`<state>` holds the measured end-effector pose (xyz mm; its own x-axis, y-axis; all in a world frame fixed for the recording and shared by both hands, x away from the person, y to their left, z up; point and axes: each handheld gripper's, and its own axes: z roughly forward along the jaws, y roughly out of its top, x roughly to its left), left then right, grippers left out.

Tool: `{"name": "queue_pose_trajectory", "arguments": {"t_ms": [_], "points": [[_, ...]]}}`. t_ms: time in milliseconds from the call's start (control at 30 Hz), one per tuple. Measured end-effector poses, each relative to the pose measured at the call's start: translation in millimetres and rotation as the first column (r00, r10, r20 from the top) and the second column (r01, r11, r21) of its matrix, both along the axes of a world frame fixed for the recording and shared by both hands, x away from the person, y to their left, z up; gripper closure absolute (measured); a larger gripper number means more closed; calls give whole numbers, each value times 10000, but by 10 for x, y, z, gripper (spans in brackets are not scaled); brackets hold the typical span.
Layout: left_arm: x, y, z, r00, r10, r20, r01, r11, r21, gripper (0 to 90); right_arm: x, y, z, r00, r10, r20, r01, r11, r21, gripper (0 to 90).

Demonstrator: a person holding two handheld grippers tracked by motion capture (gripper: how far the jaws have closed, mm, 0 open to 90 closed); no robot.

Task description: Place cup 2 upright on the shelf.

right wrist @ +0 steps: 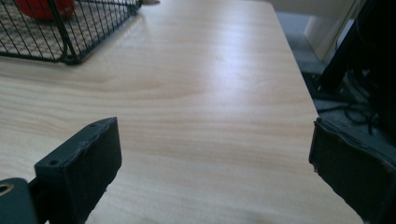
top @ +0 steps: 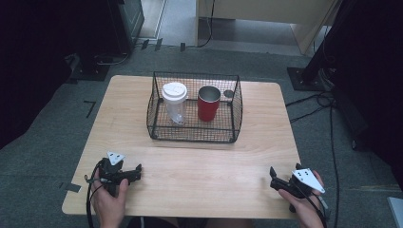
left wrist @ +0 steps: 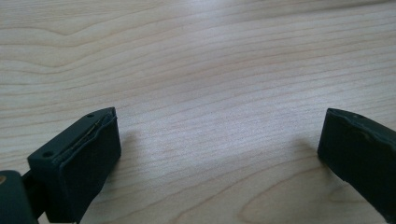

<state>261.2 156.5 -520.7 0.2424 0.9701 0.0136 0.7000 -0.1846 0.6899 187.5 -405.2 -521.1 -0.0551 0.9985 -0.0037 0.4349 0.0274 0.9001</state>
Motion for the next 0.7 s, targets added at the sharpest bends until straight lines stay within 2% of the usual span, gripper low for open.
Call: {"name": "queue_pose_trajectory", "arguments": {"t_ms": [67, 100, 167, 200, 233, 267, 333, 400, 433, 567, 633, 667, 700], "points": [[0, 0, 0, 10000, -6, 2, 6, 10000, -1, 1, -6, -25, -4, 9989, -74, -463, 74, 10000, 7, 53], [0, 0, 0, 10000, -6, 2, 6, 10000, -1, 1, -6, -25, -4, 9989, -74, -463, 74, 10000, 7, 53], [0, 1, 0, 10000, -9, -4, 9, 10000, 11, 1, -10, -49, -21, 9900, -64, -1408, 23, 9996, -293, 61], [0, 1, 0, 10000, -9, -4, 9, 10000, 11, 1, -10, -49, -21, 9900, -64, -1408, 23, 9996, -293, 61], [0, 0, 0, 10000, -1, -2, 1, 10000, 1, 1, -6, -56, -27, 9862, -93, -1650, 43, 9995, -301, 61], [0, 2, 1, 10000, -18, -8, 18, 10000, 17, 0, 1, -84, -41, 9760, -91, -2177, 67, 9999, -120, 61], [-1, 1, 1, 10000, -18, -20, 18, 10000, 19, 0, 11, -114, -63, 9559, -9, -2937, 69, 9998, 196, 74], [0, 3, 1, 10000, -32, -12, 32, 10000, 37, 1, 8, -125, -65, 9556, 72, -2947, 8, 9996, 270, 90], [0, 1, 1, 10000, -17, -5, 17, 10000, 20, 0, -12, -139, -60, 9588, 261, -2829, -160, 9991, 381, 144], [0, 1, 1, 10000, -19, -10, 20, 10000, 17, 0, -20, -147, -56, 9601, 383, -2770, -244, 9983, 537, 143], [0, 2, 2, 10000, -23, -22, 23, 10000, 21, 0, -20, -164, -63, 9570, 427, -2870, -400, 9991, 150, 127], [0, 1, 2, 10000, -19, -19, 19, 10000, 20, 0, -42, -160, -62, 9584, -276, -2841, 327, 9994, 132, 139], [0, 1, 2, 10000, -19, -19, 19, 10000, 20, 0, -34, -154, -61, 9568, -532, -2858, 603, 9981, 159, 134]]}}
